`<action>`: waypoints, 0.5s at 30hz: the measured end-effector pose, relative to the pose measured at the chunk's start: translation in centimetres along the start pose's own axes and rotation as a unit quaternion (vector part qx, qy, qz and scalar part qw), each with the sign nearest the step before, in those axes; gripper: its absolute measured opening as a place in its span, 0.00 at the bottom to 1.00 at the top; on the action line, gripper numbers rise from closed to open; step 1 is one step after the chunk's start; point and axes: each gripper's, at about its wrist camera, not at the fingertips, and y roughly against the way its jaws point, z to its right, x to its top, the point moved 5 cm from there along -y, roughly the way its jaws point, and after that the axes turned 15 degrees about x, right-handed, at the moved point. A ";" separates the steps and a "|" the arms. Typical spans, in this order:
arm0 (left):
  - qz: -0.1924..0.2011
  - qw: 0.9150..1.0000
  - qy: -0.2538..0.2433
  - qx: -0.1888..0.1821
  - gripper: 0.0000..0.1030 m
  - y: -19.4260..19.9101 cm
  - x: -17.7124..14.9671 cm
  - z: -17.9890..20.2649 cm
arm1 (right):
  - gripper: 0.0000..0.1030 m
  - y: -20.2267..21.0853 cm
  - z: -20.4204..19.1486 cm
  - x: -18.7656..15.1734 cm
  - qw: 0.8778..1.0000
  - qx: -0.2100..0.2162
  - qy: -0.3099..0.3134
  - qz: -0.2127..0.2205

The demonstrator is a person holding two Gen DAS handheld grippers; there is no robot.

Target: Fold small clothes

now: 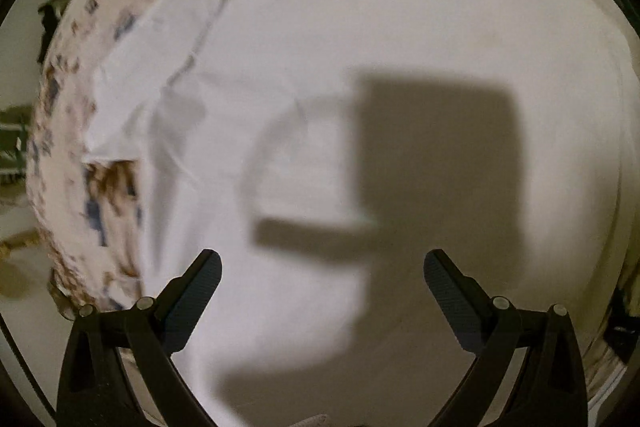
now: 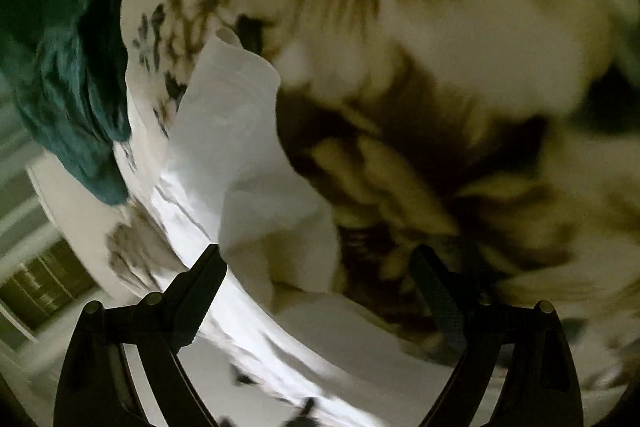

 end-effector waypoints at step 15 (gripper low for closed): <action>0.056 0.997 0.057 0.004 1.00 2.1 2.1 -7.6 | 0.12 -10.9 -17.5 -11.4 0.853 -0.209 0.475 0.057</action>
